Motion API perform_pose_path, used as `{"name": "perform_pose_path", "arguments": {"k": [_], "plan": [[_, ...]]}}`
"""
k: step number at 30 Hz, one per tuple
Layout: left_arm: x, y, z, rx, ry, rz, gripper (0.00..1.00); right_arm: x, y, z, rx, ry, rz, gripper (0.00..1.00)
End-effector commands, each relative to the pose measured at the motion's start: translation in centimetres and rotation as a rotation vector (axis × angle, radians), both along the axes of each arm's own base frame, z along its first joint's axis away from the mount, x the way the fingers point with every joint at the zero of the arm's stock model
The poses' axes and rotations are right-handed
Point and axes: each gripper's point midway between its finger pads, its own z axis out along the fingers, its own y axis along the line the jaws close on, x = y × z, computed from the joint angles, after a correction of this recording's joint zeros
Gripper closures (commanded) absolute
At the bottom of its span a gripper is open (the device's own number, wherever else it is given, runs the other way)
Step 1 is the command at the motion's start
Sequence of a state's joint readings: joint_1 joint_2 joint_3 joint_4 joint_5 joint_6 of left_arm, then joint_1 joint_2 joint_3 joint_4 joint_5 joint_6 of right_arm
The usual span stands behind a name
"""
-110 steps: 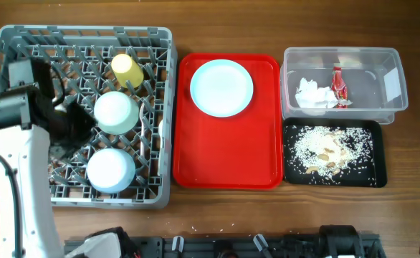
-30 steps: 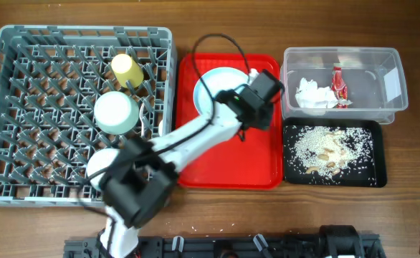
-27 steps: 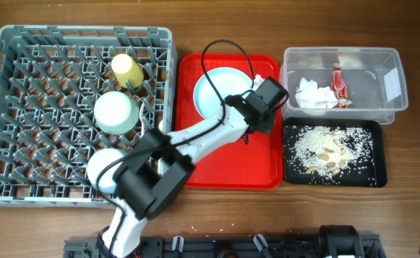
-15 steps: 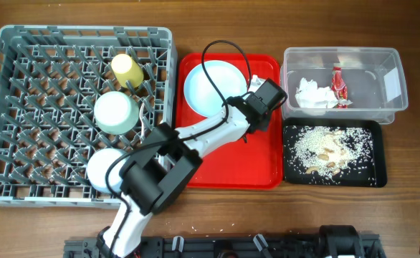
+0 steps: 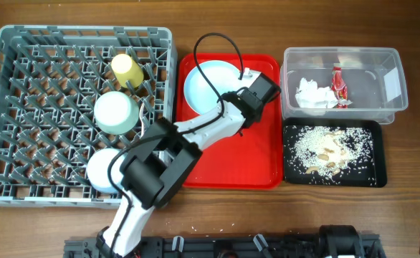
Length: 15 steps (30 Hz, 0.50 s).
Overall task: Sort waste into correct bins and load items into the dishwasher rack
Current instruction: 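Lift the plate with the left gripper and stand it upright in the rack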
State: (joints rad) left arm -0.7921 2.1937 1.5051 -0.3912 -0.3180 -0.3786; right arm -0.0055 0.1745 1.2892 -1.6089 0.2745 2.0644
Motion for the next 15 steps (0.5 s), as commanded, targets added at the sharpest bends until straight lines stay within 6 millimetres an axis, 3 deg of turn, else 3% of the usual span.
{"name": "perform_pose_path", "arguments": {"k": [1, 2, 4, 7, 8, 10, 11, 12, 13, 14, 15], "plan": [[0.5, 1.3, -1.8, 0.039, 0.015, 0.023, 0.82, -0.2, -0.3, 0.0, -0.002, -0.012, -0.023, 0.0], [0.5, 1.3, -1.8, 0.039, 0.015, 0.023, 0.96, -0.2, -0.3, 0.0, -0.002, -0.012, -0.023, 0.0], [0.3, 1.1, -0.8, 0.031, 0.007, 0.017, 0.96, -0.2, -0.3, 0.0, -0.002, -0.012, -0.023, 0.0], [0.0, 0.5, 3.5, -0.006, -0.025, 0.005, 0.96, -0.2, -0.3, 0.0, -0.002, -0.012, -0.023, 0.0], [-0.4, 0.0, 7.7, -0.054, -0.052, -0.009, 0.96, -0.2, -0.3, 0.0, -0.002, -0.012, -0.023, 0.0], [-1.4, -0.5, 14.1, -0.158, -0.076, -0.046, 0.96, -0.2, -0.3, 0.0, -0.002, -0.012, -0.023, 0.0], [-2.4, -0.2, 18.8, -0.236, -0.094, -0.072, 0.96, -0.2, -0.3, 0.0, -0.002, -0.012, -0.023, 0.0], [-3.5, 0.7, 23.1, -0.309, -0.117, -0.089, 0.96, -0.2, -0.3, 0.0, -0.002, -0.012, -0.023, 0.0], [-4.4, 1.8, 26.1, -0.366, -0.132, -0.102, 0.96, -0.2, -0.3, 0.0, -0.003, -0.012, -0.022, 0.0], [-5.3, 3.6, 29.0, -0.426, -0.144, -0.108, 0.96, -0.2, -0.3, 0.0, -0.002, -0.012, -0.023, 0.0], [-5.8, 5.0, 30.5, -0.457, -0.147, -0.104, 0.96, -0.2, -0.3, 0.0, -0.002, -0.012, -0.023, 0.0]]}}
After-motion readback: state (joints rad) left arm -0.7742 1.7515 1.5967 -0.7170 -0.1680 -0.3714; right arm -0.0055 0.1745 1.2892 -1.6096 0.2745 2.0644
